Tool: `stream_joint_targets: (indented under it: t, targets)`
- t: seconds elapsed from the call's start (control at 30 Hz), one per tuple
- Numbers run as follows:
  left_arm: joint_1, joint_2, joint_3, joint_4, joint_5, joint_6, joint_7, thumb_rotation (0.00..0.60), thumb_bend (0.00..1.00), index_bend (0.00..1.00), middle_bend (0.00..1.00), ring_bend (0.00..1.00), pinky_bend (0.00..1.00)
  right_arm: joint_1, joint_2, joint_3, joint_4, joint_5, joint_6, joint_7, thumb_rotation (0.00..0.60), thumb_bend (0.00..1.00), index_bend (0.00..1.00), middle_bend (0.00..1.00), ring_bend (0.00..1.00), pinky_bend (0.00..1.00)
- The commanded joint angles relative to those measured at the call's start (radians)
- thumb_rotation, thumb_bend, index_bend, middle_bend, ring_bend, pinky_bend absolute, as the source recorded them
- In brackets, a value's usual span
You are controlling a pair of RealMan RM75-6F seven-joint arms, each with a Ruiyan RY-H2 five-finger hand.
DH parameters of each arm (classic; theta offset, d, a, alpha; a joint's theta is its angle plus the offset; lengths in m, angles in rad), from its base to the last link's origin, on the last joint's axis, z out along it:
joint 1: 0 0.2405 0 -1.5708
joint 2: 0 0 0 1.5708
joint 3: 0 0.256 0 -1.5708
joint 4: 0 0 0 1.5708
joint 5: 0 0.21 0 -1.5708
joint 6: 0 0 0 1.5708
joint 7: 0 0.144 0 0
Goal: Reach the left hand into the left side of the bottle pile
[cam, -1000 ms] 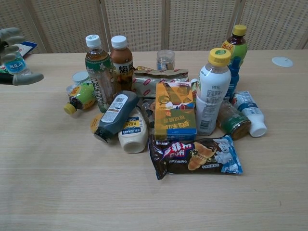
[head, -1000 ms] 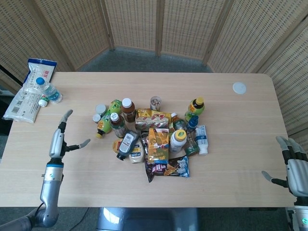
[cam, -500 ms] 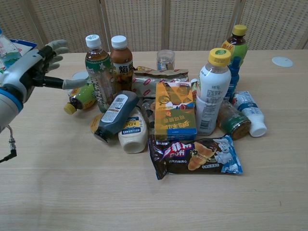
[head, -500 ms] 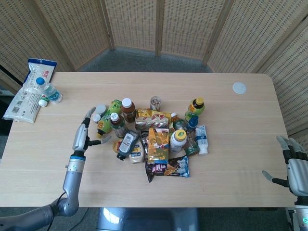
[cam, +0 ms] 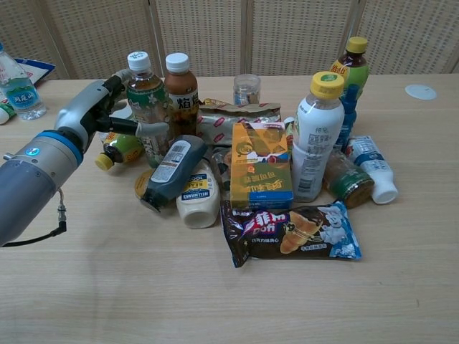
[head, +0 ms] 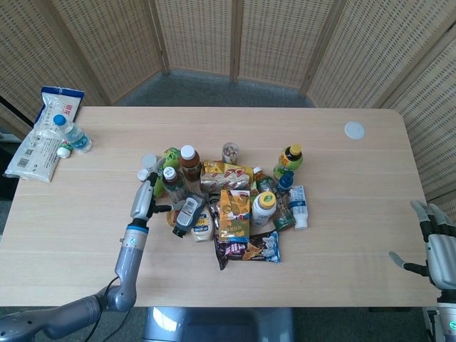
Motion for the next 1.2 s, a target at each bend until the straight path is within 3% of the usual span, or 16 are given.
stream_joint_targets:
  t: [0.03,0.13,0.23,0.37,0.53,0.87,1.2]
  targets:
    - [-0.011,-0.024,-0.006,0.032,0.000,0.007,-0.006,0.600,0.00,0.00,0.00,0.00,0.00,0.000,0.001,0.000,0.000,0.000,0.000,0.003,0.586,0.00,0.00,0.00,0.00,0.00]
    - [-0.025,-0.054,-0.020,0.079,-0.005,0.017,-0.008,0.600,0.00,0.05,0.02,0.00,0.00,0.000,0.001,0.000,0.002,0.002,-0.002,0.005,0.588,0.00,0.00,0.00,0.00,0.00]
    - [-0.042,-0.079,-0.035,0.118,-0.006,0.026,-0.011,0.600,0.00,0.24,0.20,0.05,0.08,0.000,0.000,0.000,0.003,0.003,-0.003,0.005,0.588,0.00,0.00,0.00,0.00,0.00]
    - [-0.065,-0.106,-0.045,0.159,-0.009,0.024,-0.002,0.600,0.03,0.53,0.50,0.29,0.27,0.001,-0.001,0.000,0.004,0.004,-0.005,0.004,0.590,0.00,0.00,0.00,0.00,0.00]
    - [-0.081,-0.123,-0.053,0.176,-0.008,0.032,0.007,0.600,0.10,0.71,0.67,0.42,0.36,0.000,-0.001,0.000,0.004,0.003,-0.002,0.005,0.586,0.00,0.00,0.00,0.00,0.00]
    - [-0.031,-0.060,-0.051,0.075,0.023,0.126,0.001,0.600,0.10,0.72,0.68,0.43,0.36,-0.001,0.001,-0.001,0.003,-0.001,0.000,0.005,0.589,0.00,0.00,0.00,0.00,0.00]
    - [0.017,0.118,-0.090,-0.189,0.055,0.215,0.084,0.600,0.10,0.71,0.67,0.42,0.36,-0.002,-0.004,-0.006,-0.004,-0.006,0.003,-0.014,0.589,0.00,0.00,0.00,0.00,0.00]
